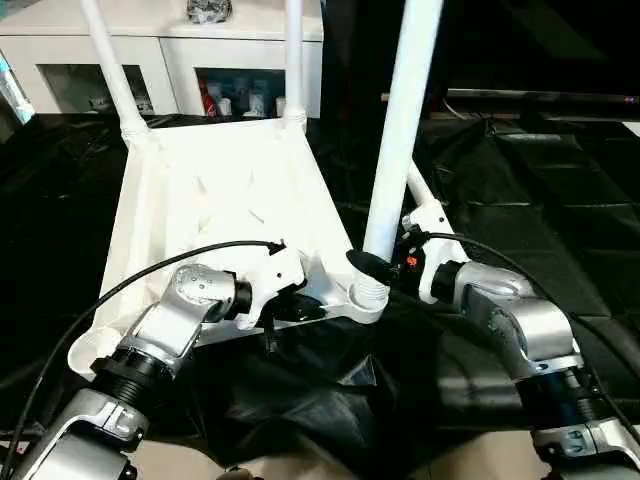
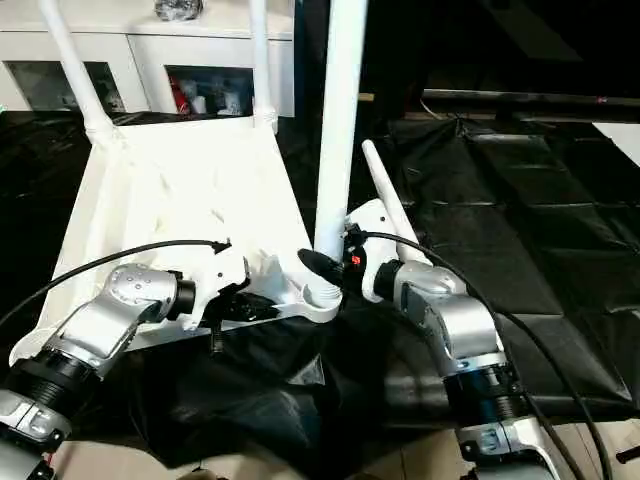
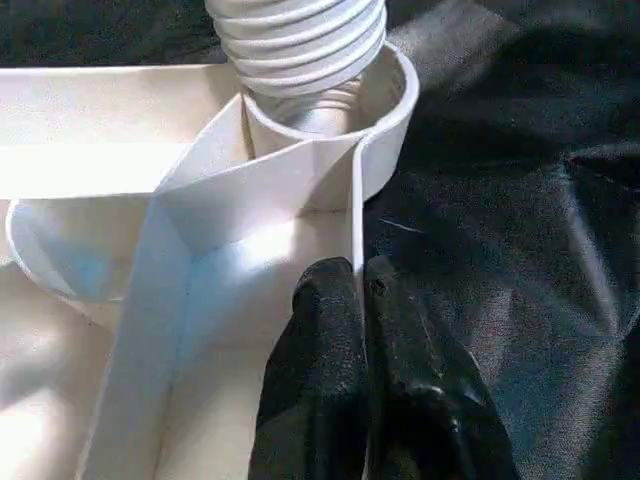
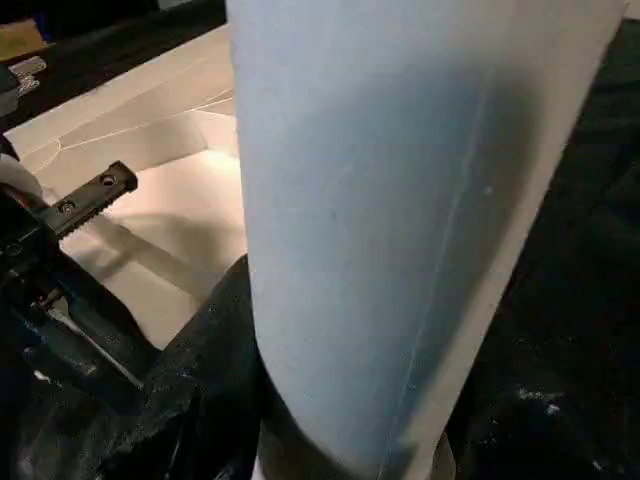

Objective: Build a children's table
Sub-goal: Insert table leg to table base

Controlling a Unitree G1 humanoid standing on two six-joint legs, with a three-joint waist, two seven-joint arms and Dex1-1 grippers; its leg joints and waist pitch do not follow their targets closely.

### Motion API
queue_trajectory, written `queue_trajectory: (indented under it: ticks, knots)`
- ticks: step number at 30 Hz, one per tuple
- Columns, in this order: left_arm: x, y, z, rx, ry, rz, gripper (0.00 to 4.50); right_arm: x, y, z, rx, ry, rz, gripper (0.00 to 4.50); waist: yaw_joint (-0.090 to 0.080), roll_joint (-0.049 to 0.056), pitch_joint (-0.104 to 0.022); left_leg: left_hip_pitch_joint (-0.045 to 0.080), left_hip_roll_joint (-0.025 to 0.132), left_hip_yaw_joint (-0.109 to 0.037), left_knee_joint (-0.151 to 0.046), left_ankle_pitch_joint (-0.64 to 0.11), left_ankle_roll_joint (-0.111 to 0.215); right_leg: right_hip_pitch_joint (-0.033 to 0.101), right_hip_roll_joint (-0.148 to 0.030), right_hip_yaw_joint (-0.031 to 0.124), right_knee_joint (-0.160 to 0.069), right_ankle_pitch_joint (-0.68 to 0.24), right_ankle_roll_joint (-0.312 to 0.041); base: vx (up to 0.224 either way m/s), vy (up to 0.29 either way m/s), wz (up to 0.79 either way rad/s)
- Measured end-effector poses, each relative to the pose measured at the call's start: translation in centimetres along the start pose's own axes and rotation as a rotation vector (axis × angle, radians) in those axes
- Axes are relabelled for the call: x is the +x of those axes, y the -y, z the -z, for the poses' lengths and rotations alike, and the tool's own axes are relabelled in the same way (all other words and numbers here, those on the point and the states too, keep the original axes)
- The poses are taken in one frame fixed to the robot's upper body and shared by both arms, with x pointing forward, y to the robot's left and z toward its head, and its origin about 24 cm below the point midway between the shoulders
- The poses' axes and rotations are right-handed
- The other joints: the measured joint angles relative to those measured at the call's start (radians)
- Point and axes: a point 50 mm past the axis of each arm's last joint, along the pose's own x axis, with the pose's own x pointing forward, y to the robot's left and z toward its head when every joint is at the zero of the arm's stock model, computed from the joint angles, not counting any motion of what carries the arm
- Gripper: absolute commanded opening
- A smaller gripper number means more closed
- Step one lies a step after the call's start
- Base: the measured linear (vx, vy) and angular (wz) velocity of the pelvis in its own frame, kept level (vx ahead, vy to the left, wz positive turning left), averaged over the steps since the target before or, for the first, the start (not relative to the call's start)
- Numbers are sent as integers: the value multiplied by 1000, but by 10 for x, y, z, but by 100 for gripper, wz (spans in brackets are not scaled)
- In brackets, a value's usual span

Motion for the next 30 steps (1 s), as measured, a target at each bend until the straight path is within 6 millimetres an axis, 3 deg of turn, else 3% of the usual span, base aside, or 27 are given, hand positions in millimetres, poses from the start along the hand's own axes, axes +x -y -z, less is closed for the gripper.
queue_trajectory:
  ticks: [9, 30]
  knots:
    - [-2, -1, 1, -32, 8, 7, 0, 4, 3, -5, -11, -49, -54, 193, -5, 0, 0, 0, 0, 0, 0, 0, 0, 0, 0, 0, 0, 0, 0, 0, 0, 0]
    - [3, -1, -2, -57, 15, 14, 0, 4, 0, -2, -9, -122, -113, 193, 6, -1, -1, 0, 0, 0, 0, 0, 0, 0, 0, 0, 0, 0, 0, 0, 0, 0]
